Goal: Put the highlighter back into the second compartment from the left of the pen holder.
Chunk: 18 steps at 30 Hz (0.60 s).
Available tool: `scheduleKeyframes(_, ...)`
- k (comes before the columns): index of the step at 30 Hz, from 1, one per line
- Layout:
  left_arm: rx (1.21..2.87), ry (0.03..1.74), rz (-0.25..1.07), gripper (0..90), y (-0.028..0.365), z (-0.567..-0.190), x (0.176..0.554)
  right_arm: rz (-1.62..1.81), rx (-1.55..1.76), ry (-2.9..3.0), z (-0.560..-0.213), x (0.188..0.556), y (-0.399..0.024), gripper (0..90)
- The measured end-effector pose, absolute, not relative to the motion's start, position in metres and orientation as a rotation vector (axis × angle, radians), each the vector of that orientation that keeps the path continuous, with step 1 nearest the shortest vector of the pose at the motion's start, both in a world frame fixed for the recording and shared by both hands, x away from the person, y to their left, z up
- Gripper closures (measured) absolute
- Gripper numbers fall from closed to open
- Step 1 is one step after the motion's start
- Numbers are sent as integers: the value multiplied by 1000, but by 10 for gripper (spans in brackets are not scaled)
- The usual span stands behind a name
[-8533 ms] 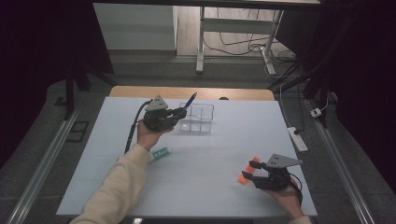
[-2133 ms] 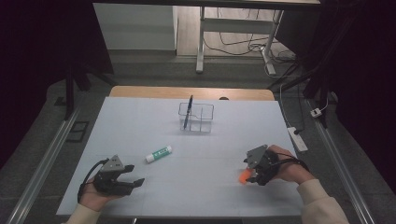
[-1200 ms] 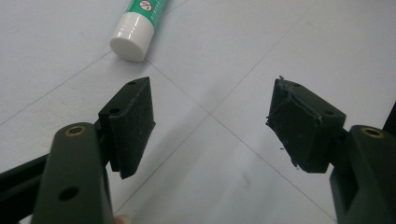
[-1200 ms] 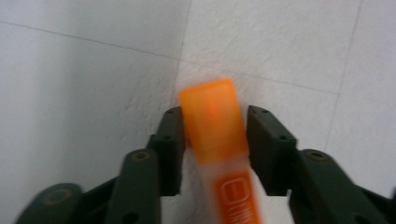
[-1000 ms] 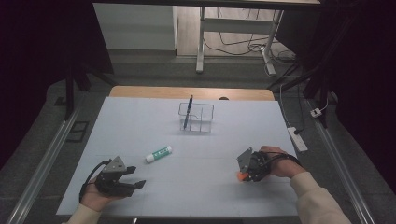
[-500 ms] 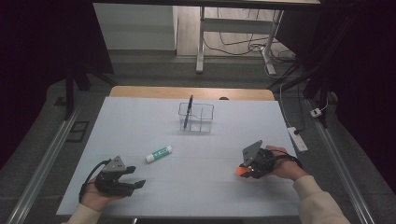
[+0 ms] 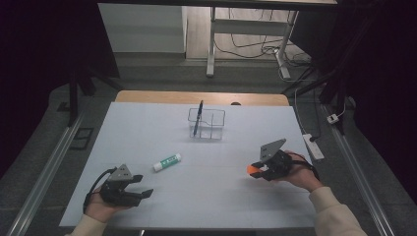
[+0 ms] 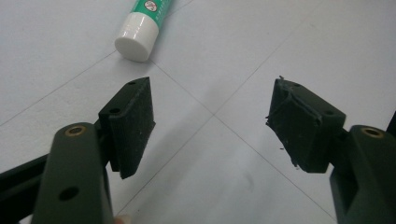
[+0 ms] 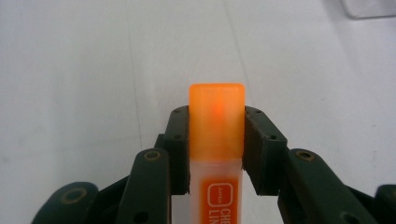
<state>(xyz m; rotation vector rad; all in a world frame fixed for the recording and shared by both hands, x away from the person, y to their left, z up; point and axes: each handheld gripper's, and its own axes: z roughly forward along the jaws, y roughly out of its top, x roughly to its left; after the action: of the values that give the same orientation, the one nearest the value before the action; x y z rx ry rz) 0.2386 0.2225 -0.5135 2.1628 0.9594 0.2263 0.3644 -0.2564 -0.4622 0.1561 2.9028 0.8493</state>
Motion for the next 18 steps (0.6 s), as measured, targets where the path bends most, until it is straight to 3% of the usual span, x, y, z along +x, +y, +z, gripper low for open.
scheduleKeyframes(18,2147,969,231,312,223,-514,239,1048,529,2720,-451,369,-256,644)
